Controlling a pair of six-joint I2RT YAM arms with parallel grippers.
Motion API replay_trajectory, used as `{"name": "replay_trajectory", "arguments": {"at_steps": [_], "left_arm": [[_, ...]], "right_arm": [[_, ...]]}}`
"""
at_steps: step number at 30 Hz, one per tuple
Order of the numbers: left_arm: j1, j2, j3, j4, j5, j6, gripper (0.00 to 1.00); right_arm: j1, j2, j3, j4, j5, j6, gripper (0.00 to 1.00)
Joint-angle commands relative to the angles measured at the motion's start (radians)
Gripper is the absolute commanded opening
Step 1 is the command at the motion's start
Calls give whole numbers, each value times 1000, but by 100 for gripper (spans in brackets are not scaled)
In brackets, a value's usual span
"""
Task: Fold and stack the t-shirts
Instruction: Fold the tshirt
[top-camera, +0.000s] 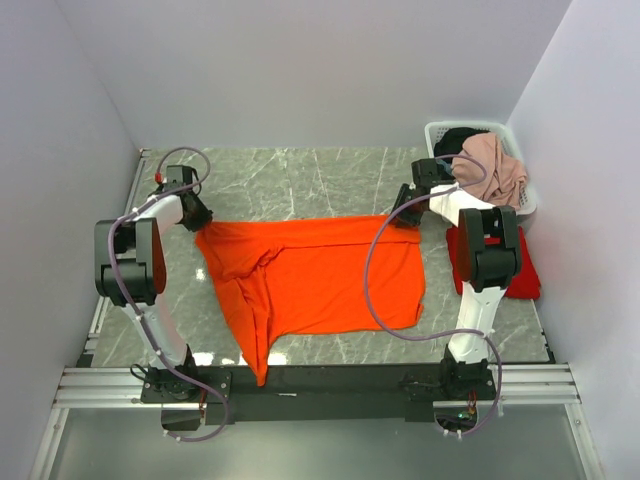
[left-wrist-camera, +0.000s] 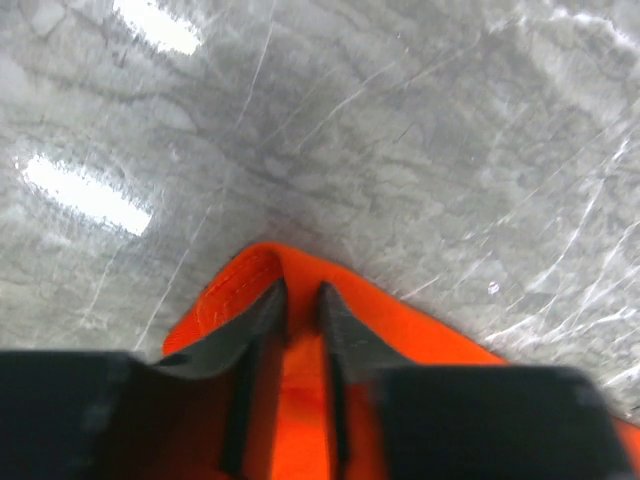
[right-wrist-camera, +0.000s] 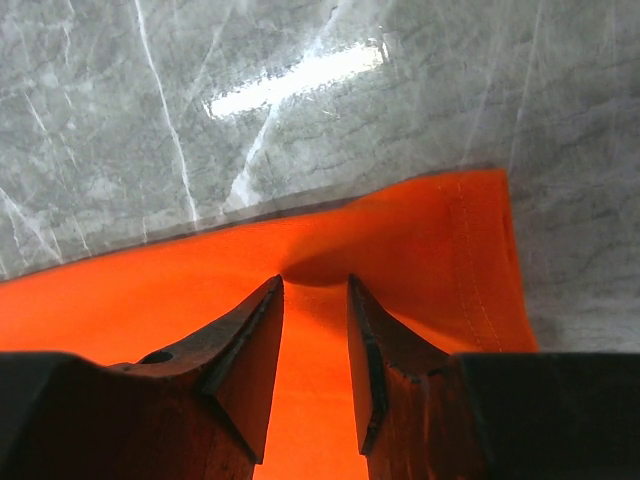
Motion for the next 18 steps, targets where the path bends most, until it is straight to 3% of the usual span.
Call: {"name": "replay_trajectory", "arguments": {"at_steps": [1,3,8,11,18], "left_arm": [[10,10,52,21,-34,5,22],[20,17,64,18,-49,1,8],[46,46,83,16,-57,-1,6],[45,68,96,5,-48,8,17],[47,-39,70,-11,-69,22,55]], "right_arm": [[-14,13,13,7,-8,33,39],[-17,14,20,1,-8,45,39],[-20,17,22,-1,-12,55,39],[-22,17,23,1,-11,55,39],[-22,-55,20,8,-44,32,40]]}}
